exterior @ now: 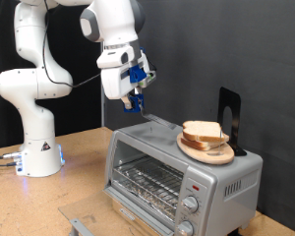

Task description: Make a piece of toast with the oven

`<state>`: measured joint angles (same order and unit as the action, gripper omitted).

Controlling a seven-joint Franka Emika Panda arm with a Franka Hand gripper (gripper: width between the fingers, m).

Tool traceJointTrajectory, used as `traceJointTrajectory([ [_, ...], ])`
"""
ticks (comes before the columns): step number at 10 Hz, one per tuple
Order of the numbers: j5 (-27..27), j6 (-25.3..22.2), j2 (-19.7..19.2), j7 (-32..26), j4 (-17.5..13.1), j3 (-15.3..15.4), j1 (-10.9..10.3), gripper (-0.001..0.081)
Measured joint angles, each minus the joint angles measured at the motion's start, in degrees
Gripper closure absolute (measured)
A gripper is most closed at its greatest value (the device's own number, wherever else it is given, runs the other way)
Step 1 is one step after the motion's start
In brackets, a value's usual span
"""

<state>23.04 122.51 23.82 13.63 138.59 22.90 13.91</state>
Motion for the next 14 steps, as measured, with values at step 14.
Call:
traceJointTrajectory([
  [14, 3.0, 0.2, -3.1, 1.8, -3.0, 1.1, -0.1, 0.0340],
])
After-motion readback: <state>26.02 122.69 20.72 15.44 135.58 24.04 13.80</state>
